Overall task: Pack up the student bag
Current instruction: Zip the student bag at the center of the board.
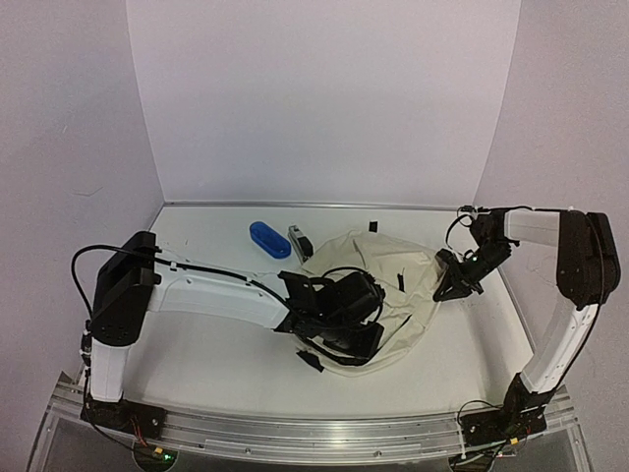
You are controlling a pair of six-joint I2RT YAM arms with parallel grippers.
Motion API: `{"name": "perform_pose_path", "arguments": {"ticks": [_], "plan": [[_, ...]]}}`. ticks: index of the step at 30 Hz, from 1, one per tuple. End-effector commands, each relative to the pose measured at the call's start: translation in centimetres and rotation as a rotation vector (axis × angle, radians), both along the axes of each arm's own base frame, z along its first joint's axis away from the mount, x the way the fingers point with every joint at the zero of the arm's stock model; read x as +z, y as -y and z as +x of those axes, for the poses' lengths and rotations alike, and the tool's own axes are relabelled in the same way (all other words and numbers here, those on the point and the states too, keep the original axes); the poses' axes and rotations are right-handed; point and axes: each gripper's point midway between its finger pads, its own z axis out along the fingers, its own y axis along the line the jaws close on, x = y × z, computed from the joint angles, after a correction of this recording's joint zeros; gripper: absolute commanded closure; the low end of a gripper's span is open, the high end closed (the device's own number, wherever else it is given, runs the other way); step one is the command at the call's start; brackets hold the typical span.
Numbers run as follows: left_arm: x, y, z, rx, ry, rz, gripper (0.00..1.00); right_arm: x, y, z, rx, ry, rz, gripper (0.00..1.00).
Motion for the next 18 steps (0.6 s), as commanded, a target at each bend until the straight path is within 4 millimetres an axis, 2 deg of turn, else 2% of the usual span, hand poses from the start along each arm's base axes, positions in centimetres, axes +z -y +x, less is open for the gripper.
{"name": "perform_pose_path", "arguments": {"ticks": [1, 9, 11, 14, 15, 18], "plan": [[3.4, -1.5, -1.2, 0.004, 0.013, -0.044, 1.0, 1.0, 1.7, 3.3, -0.026, 0.133, -0.078, 1.0], [4.6, -1.1, -1.6, 0.0, 0.012, -0.105, 1.0, 3.5, 1.6, 2.9, 0.011, 0.224, -0.073, 1.0], [5.3, -0.2, -1.2, -0.003, 0.019, -0.13, 1.0, 4.9, 0.3, 1.5, 0.066, 0.231, 0.005, 0.87], [5.8, 1.3, -0.3, -0.003, 0.017, -0.157, 1.0, 7.3, -1.3, -1.0, 0.167, 0.284, 0.089, 0.55], [6.1, 1.6, 0.1, 0.004, 0.011, -0.173, 1.0, 7.9, -1.6, -1.7, 0.201, 0.319, 0.096, 0.47], [7.0, 2.0, 1.4, 0.037, -0.025, -0.241, 1.0, 9.2, -2.2, -3.5, 0.295, 0.427, 0.081, 0.36]]}}
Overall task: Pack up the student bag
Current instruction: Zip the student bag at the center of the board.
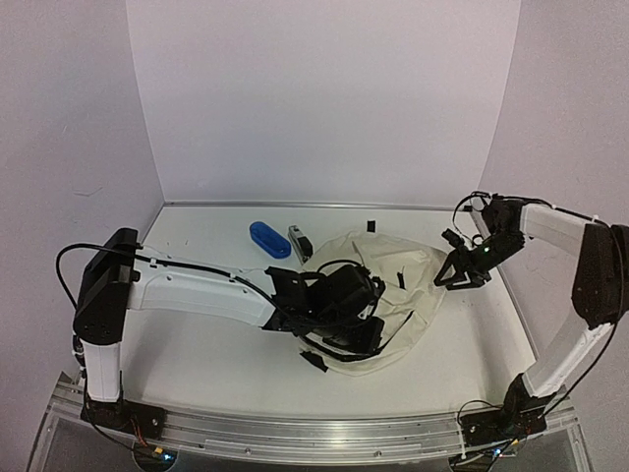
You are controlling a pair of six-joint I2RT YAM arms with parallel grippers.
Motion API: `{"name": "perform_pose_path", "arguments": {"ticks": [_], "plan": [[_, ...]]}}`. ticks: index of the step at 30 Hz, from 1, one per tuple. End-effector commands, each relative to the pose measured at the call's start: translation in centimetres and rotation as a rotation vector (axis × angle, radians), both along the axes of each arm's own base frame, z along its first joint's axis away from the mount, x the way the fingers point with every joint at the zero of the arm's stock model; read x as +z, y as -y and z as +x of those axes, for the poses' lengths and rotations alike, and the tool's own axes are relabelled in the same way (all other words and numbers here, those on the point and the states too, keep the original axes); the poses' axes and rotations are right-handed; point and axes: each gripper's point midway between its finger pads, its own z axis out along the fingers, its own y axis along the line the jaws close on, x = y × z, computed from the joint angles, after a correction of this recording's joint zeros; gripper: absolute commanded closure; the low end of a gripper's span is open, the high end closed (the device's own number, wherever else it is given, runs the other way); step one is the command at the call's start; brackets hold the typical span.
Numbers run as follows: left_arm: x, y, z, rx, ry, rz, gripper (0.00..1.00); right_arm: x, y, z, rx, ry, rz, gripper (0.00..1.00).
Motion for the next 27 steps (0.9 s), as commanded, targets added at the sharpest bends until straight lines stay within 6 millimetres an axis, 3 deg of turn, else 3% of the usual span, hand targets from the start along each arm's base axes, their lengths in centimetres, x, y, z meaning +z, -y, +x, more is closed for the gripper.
{"name": "perform_pose_path", "arguments": {"ticks": [1, 5, 10, 18, 27], "plan": [[3.7, 1.8, 2.4, 0.043, -0.032, -0.165, 1.0, 3.8, -2.0, -3.5, 0.204, 0.208, 0.031, 0.34], [4.0, 1.3, 3.3, 0.068, -0.071, -0.215, 1.0, 3.7, -3.8, -5.8, 0.332, 0.304, -0.013, 0.33], [3.0, 1.1, 3.5, 0.079, -0.125, -0.224, 1.0, 3.2, -6.0, -7.4, 0.486, 0.466, -0.044, 0.34], [1.7, 0.5, 3.7, 0.106, -0.162, -0.216, 1.0, 2.3, -8.9, -8.3, 0.686, 0.689, -0.048, 0.37], [1.6, 0.2, 3.9, 0.12, -0.181, -0.23, 1.0, -1.0, -11.3, -9.6, 0.898, 0.715, -0.118, 0.43]]}}
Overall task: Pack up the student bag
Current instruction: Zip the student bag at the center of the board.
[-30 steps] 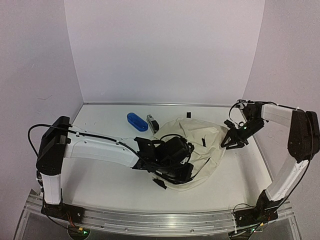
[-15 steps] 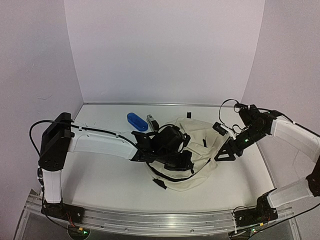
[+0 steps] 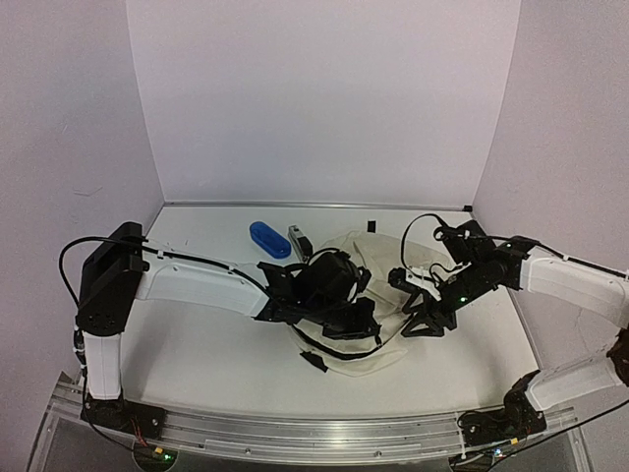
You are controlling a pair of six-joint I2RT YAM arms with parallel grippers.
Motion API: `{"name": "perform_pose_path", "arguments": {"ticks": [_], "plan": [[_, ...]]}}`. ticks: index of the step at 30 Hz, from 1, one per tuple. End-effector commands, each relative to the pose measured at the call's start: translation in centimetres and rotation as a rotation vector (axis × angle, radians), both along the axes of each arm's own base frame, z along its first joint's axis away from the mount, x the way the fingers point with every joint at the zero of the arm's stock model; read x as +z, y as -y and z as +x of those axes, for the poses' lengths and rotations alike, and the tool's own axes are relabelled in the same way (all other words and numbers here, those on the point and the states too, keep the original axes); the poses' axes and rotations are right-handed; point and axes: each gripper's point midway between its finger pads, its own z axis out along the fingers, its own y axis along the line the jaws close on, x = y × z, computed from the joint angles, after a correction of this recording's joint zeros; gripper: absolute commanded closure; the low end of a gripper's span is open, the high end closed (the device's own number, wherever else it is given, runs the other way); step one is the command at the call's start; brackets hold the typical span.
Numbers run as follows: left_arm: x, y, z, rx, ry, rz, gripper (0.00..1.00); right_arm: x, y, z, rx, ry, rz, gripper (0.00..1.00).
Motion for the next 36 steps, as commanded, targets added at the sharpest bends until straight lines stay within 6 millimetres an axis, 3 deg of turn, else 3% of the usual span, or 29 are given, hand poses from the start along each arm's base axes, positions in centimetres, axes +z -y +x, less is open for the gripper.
{"name": "perform_pose_path", "arguments": {"ticks": [1, 8, 14, 17, 20, 31, 36], "plan": [[1.8, 0.0, 0.9, 0.027, 0.003, -0.068, 1.0, -2.1, -0.8, 0.3, 0.085, 0.079, -0.071, 0.44], [2.1, -0.6, 0.7, 0.032, -0.004, -0.081, 1.0, -4.9, -1.1, 1.0, 0.083, 0.122, -0.137, 0.55], [1.4, -2.2, 0.2, 0.051, -0.028, -0.068, 1.0, -4.6, -0.2, 0.6, 0.068, 0.161, -0.145, 0.66], [1.7, -2.4, 0.1, 0.058, -0.026, -0.085, 1.0, -4.6, 0.4, 0.7, 0.061, 0.191, -0.165, 0.78], [1.5, -2.8, 0.0, 0.064, -0.031, -0.085, 1.0, -4.5, 0.8, 0.9, 0.046, 0.205, -0.18, 0.99], [0.4, -6.8, -0.8, 0.119, -0.045, -0.026, 1.0, -2.0, 3.2, 1.4, -0.023, 0.314, -0.229, 1.0], [-0.1, -9.4, -0.9, 0.163, -0.023, 0.031, 1.0, -2.4, 4.9, 1.0, -0.032, 0.314, -0.286, 1.0]]}}
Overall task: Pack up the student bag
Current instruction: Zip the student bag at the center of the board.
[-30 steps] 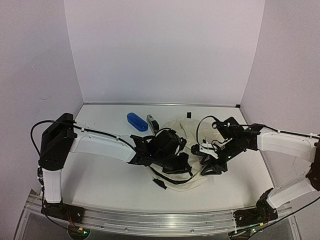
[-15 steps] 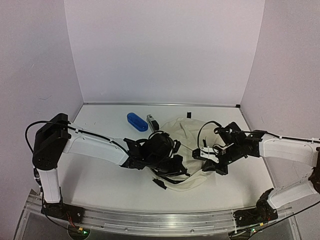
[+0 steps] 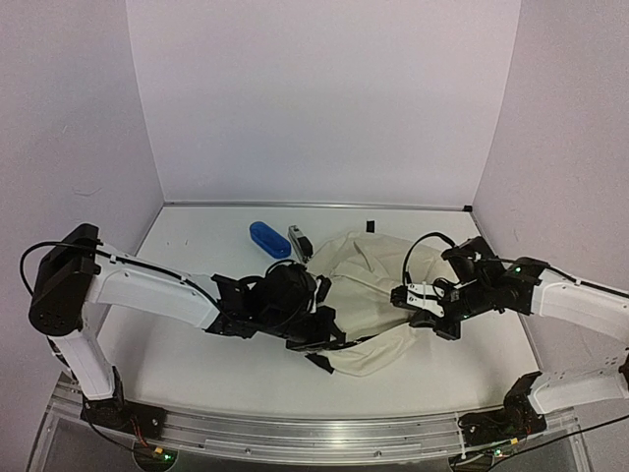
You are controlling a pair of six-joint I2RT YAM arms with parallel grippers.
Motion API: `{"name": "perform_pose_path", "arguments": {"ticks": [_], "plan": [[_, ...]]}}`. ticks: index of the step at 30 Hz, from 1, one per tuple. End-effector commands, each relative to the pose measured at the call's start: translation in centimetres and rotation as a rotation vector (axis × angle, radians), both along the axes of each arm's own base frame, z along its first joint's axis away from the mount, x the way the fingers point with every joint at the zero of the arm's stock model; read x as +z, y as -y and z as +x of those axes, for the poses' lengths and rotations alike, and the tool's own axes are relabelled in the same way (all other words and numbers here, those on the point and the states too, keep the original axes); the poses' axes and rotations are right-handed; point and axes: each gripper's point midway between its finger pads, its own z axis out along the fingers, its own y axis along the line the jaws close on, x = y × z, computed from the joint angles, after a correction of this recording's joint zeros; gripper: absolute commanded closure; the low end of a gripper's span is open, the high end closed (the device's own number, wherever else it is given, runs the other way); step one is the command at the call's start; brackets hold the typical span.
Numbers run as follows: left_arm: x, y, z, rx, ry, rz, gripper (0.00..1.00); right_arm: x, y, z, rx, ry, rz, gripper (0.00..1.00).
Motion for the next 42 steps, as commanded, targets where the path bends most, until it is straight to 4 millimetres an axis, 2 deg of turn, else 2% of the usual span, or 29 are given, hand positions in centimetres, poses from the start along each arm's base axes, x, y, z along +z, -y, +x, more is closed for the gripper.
{"name": "perform_pose_path", "arguments": {"ticks": [1, 5, 10, 13, 15, 17, 20, 24, 30, 35, 39, 42], "plan": [[0.6, -3.2, 0.7, 0.078, 0.038, 0.056, 1.0, -0.8, 3.3, 0.1, -0.062, 0.016, -0.119, 1.0], [1.2, -5.2, 1.6, 0.131, 0.073, 0.079, 1.0, -0.6, 4.1, 0.0, -0.073, -0.019, -0.132, 1.0], [2.2, -3.6, 2.0, 0.086, 0.09, 0.058, 1.0, 1.4, 2.3, -0.5, -0.043, -0.09, -0.065, 0.98], [3.0, -2.0, 1.9, 0.058, 0.087, 0.008, 1.0, 3.1, 0.3, -1.0, -0.031, -0.152, -0.01, 0.62], [3.4, -1.3, 2.1, 0.051, 0.09, -0.013, 1.0, 4.1, -1.4, -1.5, -0.01, -0.168, 0.03, 0.47], [3.8, -0.8, 2.2, 0.044, 0.092, -0.026, 1.0, 4.9, -2.9, -2.0, 0.013, -0.174, 0.06, 0.41], [4.2, -0.4, 2.2, 0.042, 0.088, -0.046, 1.0, 5.0, -4.8, -2.2, 0.034, -0.178, 0.074, 0.4], [4.4, -0.8, 2.3, 0.056, 0.071, -0.061, 1.0, 4.3, -7.0, -2.3, 0.057, -0.186, 0.075, 0.41], [4.5, -1.4, 2.6, 0.081, 0.061, -0.067, 1.0, 3.7, -9.4, -2.6, 0.092, -0.207, 0.077, 0.43], [4.6, -1.7, 2.7, 0.095, 0.062, -0.062, 1.0, 1.8, -9.8, -3.1, 0.125, -0.192, 0.019, 0.47], [4.6, -2.3, 2.9, 0.116, 0.063, -0.059, 1.0, 0.3, -9.2, -3.5, 0.151, -0.156, -0.034, 0.52], [4.5, -2.7, 3.1, 0.124, 0.062, -0.055, 1.0, -0.3, -8.6, -3.4, 0.149, -0.13, -0.064, 0.62]]}}
